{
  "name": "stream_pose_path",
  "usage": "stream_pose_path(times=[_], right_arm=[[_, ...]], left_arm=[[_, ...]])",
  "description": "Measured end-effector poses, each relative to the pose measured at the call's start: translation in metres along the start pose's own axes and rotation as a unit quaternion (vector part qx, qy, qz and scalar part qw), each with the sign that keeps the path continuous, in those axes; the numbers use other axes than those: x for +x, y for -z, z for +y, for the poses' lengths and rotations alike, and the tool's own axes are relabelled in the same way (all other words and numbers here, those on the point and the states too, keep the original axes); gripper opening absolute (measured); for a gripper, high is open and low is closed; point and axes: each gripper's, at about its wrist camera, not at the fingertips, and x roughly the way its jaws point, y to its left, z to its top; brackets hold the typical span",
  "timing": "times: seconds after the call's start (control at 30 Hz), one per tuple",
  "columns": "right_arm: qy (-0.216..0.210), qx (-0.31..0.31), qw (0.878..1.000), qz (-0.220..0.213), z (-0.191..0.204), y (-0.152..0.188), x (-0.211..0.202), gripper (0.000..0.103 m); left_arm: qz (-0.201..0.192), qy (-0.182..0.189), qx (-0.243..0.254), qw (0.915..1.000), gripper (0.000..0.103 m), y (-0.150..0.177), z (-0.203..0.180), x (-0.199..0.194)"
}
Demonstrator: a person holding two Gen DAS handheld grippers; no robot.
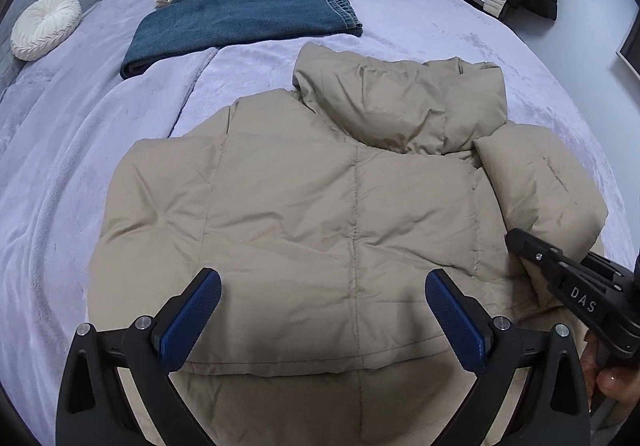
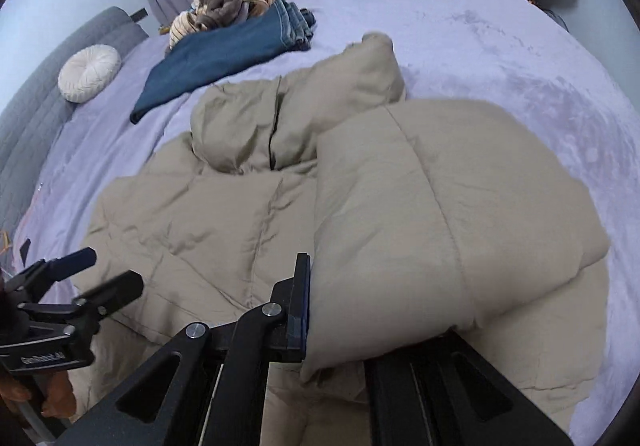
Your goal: Fold large clothes
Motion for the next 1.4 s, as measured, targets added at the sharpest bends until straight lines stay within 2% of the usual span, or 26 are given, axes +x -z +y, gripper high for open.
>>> stream_pose_path(times=[0.07, 0.13, 0.23, 0.27, 0.3, 0.43, 0.5, 0.57, 0.6, 0.63, 0.67, 0.7, 0.73, 0.8, 0.9, 1.0, 1.17, 1.27, 1.33, 1.37, 1.4], right_arm=[[0.007, 0.009, 1.000, 0.009, -0.002, 0.005, 0.005, 0.007], [0.003, 0.015, 1.000, 0.019, -0.005, 0.004, 0.002, 0.012], [-0.024, 0.042, 0.998, 0.030, -0.013, -0.002, -0.014, 0.042], [-0.035, 0.060, 0.997, 0.021, -0.019, -0.002, -0.025, 0.063], [-0.042, 0.079, 0.996, 0.007, -0.026, -0.002, -0.037, 0.075], [-0.065, 0.184, 0.980, -0.026, -0.068, 0.006, -0.068, 0.076], [-0.078, 0.245, 0.965, -0.039, -0.093, 0.010, -0.072, 0.076], [-0.098, 0.314, 0.943, -0.050, -0.118, 0.014, -0.070, 0.075], [-0.114, 0.348, 0.929, -0.058, -0.129, 0.015, -0.068, 0.071], [-0.125, 0.372, 0.917, -0.065, -0.136, 0.014, -0.065, 0.063], [-0.130, 0.382, 0.913, -0.064, -0.139, 0.011, -0.061, 0.037], [-0.135, 0.380, 0.913, -0.065, -0.138, 0.006, -0.060, 0.015], [-0.136, 0.366, 0.918, -0.069, -0.132, -0.001, -0.060, 0.013], [-0.132, 0.317, 0.936, -0.075, -0.112, -0.016, -0.065, 0.012], [-0.134, 0.214, 0.965, -0.074, -0.058, -0.038, -0.068, 0.012], [-0.134, 0.122, 0.982, -0.057, -0.003, -0.044, -0.062, 0.012], [-0.122, 0.040, 0.992, -0.010, 0.059, -0.026, -0.032, 0.012], [-0.105, 0.000, 0.994, 0.020, 0.081, -0.013, -0.015, 0.014], [-0.079, -0.016, 0.996, 0.046, 0.087, -0.007, -0.004, 0.016], [-0.074, -0.020, 0.995, 0.060, 0.088, -0.005, 0.000, 0.023], [-0.075, -0.018, 0.995, 0.069, 0.087, -0.003, 0.000, 0.035]], left_arm=[[0.002, 0.005, -0.003, 1.0000, 0.102, 0.000, 0.001, 0.003], [0.003, 0.011, -0.006, 0.9999, 0.102, -0.001, 0.001, 0.005], [-0.001, 0.019, -0.008, 0.9998, 0.102, -0.005, 0.001, 0.004], [-0.003, 0.021, -0.009, 0.9997, 0.102, -0.006, 0.001, 0.003], [-0.005, 0.023, -0.012, 0.9997, 0.102, -0.008, 0.001, 0.002], [-0.007, 0.028, -0.021, 0.9994, 0.102, -0.015, 0.004, 0.003], [-0.007, 0.035, -0.026, 0.9990, 0.102, -0.017, 0.006, 0.004], [-0.007, 0.050, -0.030, 0.9983, 0.102, -0.018, 0.009, 0.003], [-0.008, 0.063, -0.034, 0.9974, 0.102, -0.019, 0.012, 0.002], [-0.008, 0.075, -0.040, 0.9963, 0.102, -0.020, 0.015, 0.001], [-0.005, 0.095, -0.049, 0.9943, 0.102, -0.020, 0.020, 0.000], [-0.003, 0.108, -0.056, 0.9925, 0.102, -0.020, 0.023, 0.000], [-0.002, 0.121, -0.062, 0.9907, 0.102, -0.020, 0.027, -0.002], [-0.001, 0.144, -0.068, 0.9872, 0.102, -0.020, 0.035, -0.004], [0.003, 0.165, -0.080, 0.9831, 0.102, -0.017, 0.046, -0.006], [0.014, 0.183, -0.115, 0.9762, 0.102, -0.012, 0.063, -0.004], [0.016, 0.251, -0.178, 0.9513, 0.102, -0.009, 0.089, -0.004], [0.023, 0.303, -0.192, 0.9331, 0.102, -0.013, 0.093, -0.001], [0.028, 0.332, -0.190, 0.9237, 0.102, -0.016, 0.089, 0.001], [0.032, 0.345, -0.187, 0.9191, 0.102, -0.018, 0.086, 0.003], [0.036, 0.355, -0.186, 0.9155, 0.102, -0.020, 0.082, 0.005]])
